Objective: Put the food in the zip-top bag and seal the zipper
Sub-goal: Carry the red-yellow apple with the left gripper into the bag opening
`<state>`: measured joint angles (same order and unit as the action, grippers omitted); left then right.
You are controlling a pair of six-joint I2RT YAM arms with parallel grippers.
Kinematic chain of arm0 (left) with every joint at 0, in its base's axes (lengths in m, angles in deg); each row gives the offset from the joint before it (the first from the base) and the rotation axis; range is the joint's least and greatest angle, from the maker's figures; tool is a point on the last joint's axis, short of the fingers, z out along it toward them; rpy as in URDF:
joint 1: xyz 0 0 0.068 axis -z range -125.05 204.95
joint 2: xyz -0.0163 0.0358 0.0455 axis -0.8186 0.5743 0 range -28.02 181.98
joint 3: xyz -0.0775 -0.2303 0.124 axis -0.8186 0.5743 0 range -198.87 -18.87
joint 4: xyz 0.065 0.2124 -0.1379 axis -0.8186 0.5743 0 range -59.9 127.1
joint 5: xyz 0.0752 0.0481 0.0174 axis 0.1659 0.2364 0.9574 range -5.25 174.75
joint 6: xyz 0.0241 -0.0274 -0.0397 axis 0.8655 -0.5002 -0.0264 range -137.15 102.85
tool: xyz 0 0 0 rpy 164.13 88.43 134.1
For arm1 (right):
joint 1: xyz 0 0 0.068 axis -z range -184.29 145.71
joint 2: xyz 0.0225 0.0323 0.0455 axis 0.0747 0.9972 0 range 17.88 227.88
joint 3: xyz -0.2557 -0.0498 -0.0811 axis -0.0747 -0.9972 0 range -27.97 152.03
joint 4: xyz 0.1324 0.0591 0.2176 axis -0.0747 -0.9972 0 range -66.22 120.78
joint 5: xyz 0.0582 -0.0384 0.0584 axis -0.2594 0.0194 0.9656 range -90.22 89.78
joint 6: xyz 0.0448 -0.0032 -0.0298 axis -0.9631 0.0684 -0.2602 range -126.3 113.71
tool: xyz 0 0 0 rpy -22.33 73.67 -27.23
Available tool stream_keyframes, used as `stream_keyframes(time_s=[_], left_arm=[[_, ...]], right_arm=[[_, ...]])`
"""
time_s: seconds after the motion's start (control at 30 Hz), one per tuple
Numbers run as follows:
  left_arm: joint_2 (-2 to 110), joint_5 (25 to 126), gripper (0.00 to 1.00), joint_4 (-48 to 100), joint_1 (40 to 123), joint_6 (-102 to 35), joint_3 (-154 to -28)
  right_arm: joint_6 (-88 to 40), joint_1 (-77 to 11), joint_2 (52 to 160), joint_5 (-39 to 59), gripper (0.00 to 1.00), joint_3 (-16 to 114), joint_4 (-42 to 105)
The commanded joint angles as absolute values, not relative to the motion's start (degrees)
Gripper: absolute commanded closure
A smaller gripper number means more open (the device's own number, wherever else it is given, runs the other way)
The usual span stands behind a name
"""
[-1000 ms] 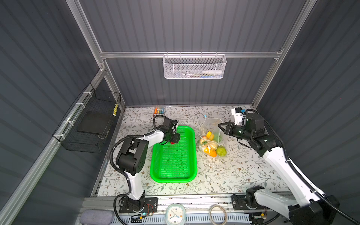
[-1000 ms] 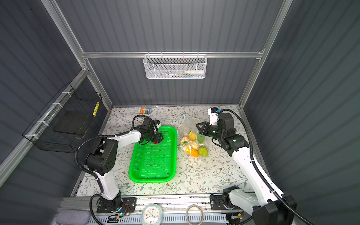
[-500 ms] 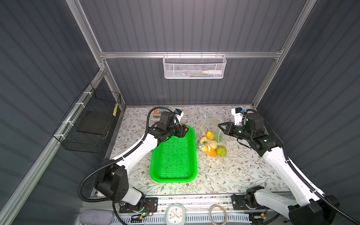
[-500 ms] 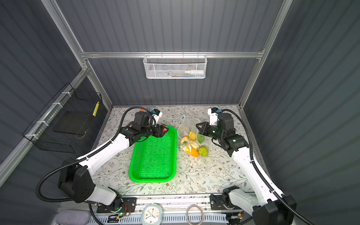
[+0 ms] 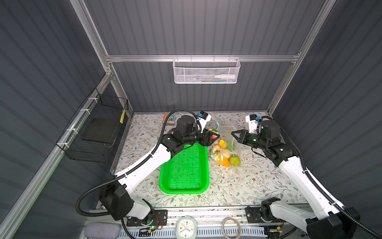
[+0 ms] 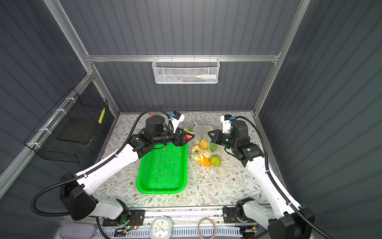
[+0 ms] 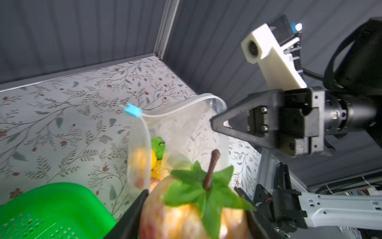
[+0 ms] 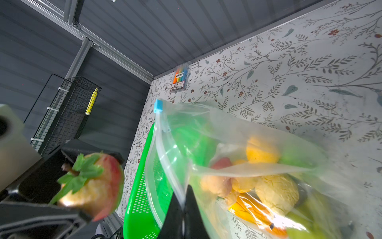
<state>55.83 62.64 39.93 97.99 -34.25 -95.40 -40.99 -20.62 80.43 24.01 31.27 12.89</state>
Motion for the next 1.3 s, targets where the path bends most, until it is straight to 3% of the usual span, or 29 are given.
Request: stream_keyframes(time_s=[0.0, 0.4, 0.9, 1.27], left_arm=[[58.5, 61.3, 0.43, 38.2, 99.9, -35.2, -98.2], [65.9, 75.9, 0.44, 38.2, 103.2, -36.6, -102.8], [72.1, 81.0, 0.41, 43.9, 104.4, -38.0, -107.0], [69.9, 79.1, 0.21, 44.5, 104.5, -38.1, -107.4]], right_arm=[[-41.6, -20.8, 79.2, 24.9, 1.00, 30.8, 13.9], [-41.4, -20.8, 77.2, 27.0, 1.00, 29.5, 15.4], [-41.7, -20.9, 76.0, 31.6, 1.00, 27.3, 19.5], [-41.6, -20.8, 76.3, 30.1, 1.00, 27.3, 18.7]])
